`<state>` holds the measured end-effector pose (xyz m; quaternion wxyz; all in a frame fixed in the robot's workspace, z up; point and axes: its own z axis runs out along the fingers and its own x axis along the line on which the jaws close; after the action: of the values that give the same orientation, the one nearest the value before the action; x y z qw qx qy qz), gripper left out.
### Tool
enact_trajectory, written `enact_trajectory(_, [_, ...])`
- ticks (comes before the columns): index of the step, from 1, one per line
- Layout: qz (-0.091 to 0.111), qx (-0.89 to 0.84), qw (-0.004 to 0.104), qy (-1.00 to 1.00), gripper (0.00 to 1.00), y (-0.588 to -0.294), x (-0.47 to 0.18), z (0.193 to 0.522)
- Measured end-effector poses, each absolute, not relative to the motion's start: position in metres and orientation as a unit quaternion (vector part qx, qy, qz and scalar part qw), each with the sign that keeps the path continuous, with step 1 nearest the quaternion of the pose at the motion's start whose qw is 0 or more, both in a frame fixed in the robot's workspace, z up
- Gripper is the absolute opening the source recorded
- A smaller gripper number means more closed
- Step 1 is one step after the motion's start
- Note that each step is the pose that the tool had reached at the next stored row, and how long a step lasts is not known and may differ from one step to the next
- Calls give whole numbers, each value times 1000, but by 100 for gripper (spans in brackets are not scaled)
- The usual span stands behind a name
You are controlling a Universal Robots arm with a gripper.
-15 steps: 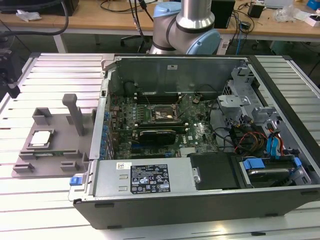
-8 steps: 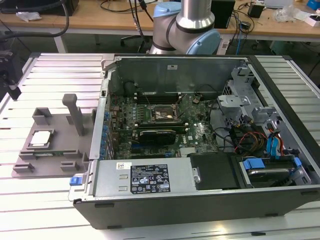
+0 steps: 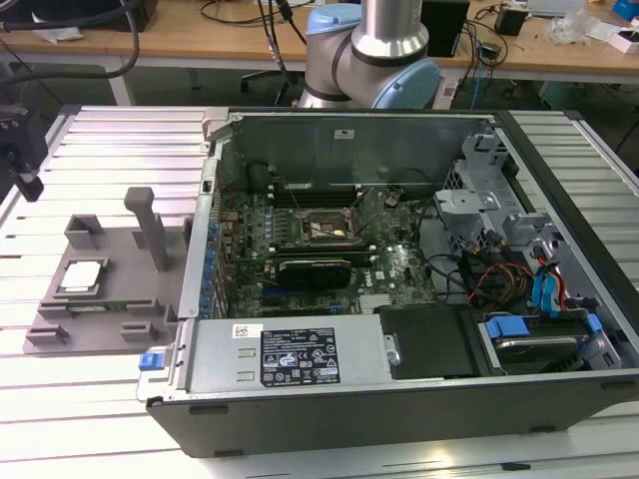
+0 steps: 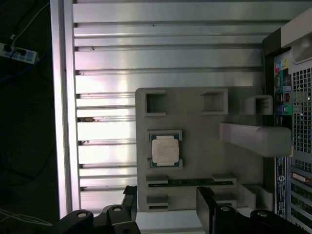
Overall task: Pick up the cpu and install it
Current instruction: 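Pick up the cpu and move it towards the insertion slot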
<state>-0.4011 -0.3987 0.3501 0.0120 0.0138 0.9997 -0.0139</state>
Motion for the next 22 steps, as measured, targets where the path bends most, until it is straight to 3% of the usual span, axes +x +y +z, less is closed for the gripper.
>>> enact_trajectory(22, [-14,14,12,1000,60,-399,-401,340])
